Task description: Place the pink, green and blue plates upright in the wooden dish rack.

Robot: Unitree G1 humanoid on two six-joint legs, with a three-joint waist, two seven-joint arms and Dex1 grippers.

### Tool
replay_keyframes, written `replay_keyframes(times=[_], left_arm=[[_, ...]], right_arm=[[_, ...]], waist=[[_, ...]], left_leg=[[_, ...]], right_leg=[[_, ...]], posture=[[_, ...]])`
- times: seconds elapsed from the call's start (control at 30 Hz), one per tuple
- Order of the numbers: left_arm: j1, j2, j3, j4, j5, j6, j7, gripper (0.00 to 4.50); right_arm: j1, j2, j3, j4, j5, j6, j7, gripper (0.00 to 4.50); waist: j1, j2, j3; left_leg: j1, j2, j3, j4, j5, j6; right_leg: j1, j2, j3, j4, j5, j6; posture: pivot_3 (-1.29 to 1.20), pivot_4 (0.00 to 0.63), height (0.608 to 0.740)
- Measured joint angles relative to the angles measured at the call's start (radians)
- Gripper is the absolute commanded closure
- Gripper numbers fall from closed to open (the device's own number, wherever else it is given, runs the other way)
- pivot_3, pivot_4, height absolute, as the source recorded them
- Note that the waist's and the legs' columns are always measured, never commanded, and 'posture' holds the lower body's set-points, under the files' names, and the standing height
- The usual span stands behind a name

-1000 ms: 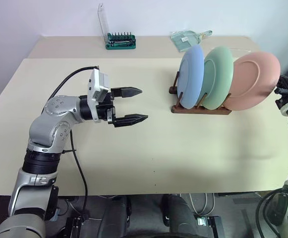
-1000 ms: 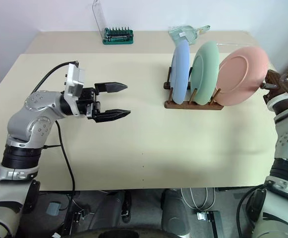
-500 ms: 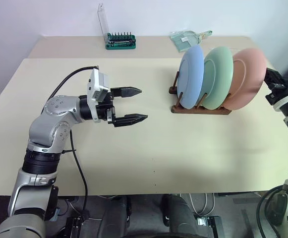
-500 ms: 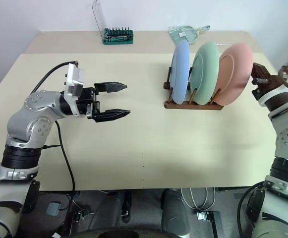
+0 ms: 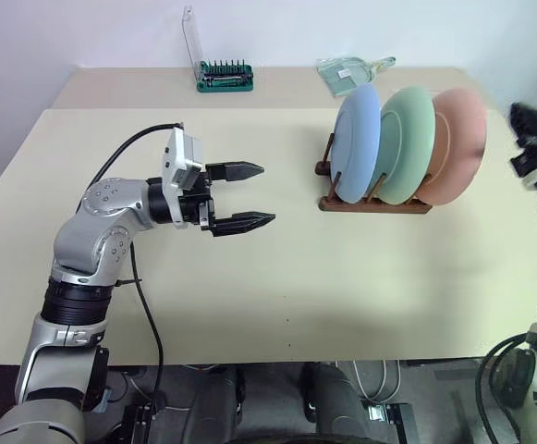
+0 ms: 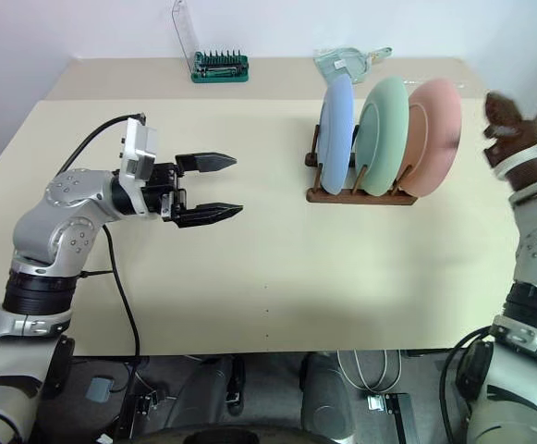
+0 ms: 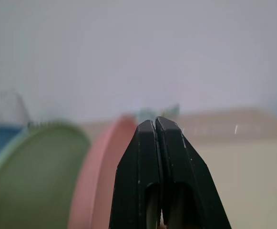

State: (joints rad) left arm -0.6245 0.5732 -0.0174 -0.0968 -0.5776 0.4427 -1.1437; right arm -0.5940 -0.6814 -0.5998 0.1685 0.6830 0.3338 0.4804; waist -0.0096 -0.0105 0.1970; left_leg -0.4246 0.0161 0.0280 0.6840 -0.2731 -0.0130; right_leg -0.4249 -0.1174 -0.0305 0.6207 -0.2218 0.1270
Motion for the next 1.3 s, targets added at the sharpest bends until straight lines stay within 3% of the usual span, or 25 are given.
replay_keyframes(times=[0.03, 0.13, 0.27, 0.3, 0.5, 0.73, 1.3], left_arm=[[0.0, 0.002, 0.001, 0.005, 0.001, -0.002, -0.001, 0.0], [-0.001, 0.01, 0.005, 0.03, 0.004, -0.018, -0.004, 0.0], [-0.004, 0.018, 0.015, 0.052, 0.022, -0.043, 0.0, 0.0], [-0.004, 0.022, 0.018, 0.057, 0.027, -0.05, 0.003, 0.0], [0.042, 0.081, 0.065, 0.046, 0.042, -0.078, 0.004, 0.0], [0.12, 0.105, 0.077, -0.011, 0.035, -0.075, 0.002, 0.0], [0.157, 0.11, 0.082, -0.027, 0.02, -0.059, 0.014, 0.0]], right_arm=[[-0.021, 0.0, -0.032, -0.004, 0.057, -0.007, 0.038, 3.71], [-0.04, 0.0, -0.081, -0.083, 0.208, 0.013, 0.145, 2.24], [0.027, -0.006, -0.032, -0.249, 0.366, 0.15, 0.252, 0.22], [0.06, -0.006, 0.001, -0.281, 0.389, 0.187, 0.275, 0.05], [0.214, -0.083, 0.182, -0.361, 0.367, 0.285, 0.485, 0.05], [0.238, -0.128, 0.266, -0.323, 0.191, 0.154, 0.692, 0.05], [0.213, -0.108, 0.335, -0.341, 0.089, 0.136, 0.642, 0.05]], waist=[[0.0, 0.0, 0.0], [0.0, 0.0, 0.0], [-0.001, 0.0, 0.0], [-0.001, 0.0, 0.0], [0.002, 0.0, 0.0], [0.002, 0.0, 0.0], [0.0, -0.001, 0.0]], left_leg=[[0.0, 0.0, 0.0, 0.0, 0.0, 0.0], [0.0, 0.0, 0.0, 0.0, 0.0, 0.0], [0.0, 0.0, -0.001, 0.0, 0.0, 0.0], [0.0, 0.0, 0.0, 0.0, 0.0, 0.0], [0.0, 0.0, 0.0, 0.0, 0.0, 0.0], [0.0, 0.0, -0.001, 0.001, 0.0, 0.0], [0.001, 0.0, -0.001, 0.001, 0.0, 0.0]], right_leg=[[0.0, 0.0, 0.0, 0.0, 0.0, 0.0], [0.0, 0.0, 0.0, 0.0, 0.0, 0.0], [0.0, 0.0, 0.0, 0.0, 0.0, 0.0], [0.0, 0.0, 0.0, 0.0, 0.0, 0.0], [0.0, 0.0, 0.0, 0.0, 0.0, 0.0], [0.0, 0.0, 0.0, 0.0, 0.0, 0.0], [0.0, 0.0, 0.0, 0.001, 0.0, 0.0]], posture=[[0.0, 0.15, 0.724], [0.0, 0.15, 0.724], [0.0, 0.15, 0.724], [0.0, 0.15, 0.724], [0.0, 0.15, 0.724], [0.0, 0.15, 0.724], [0.0, 0.15, 0.724]])
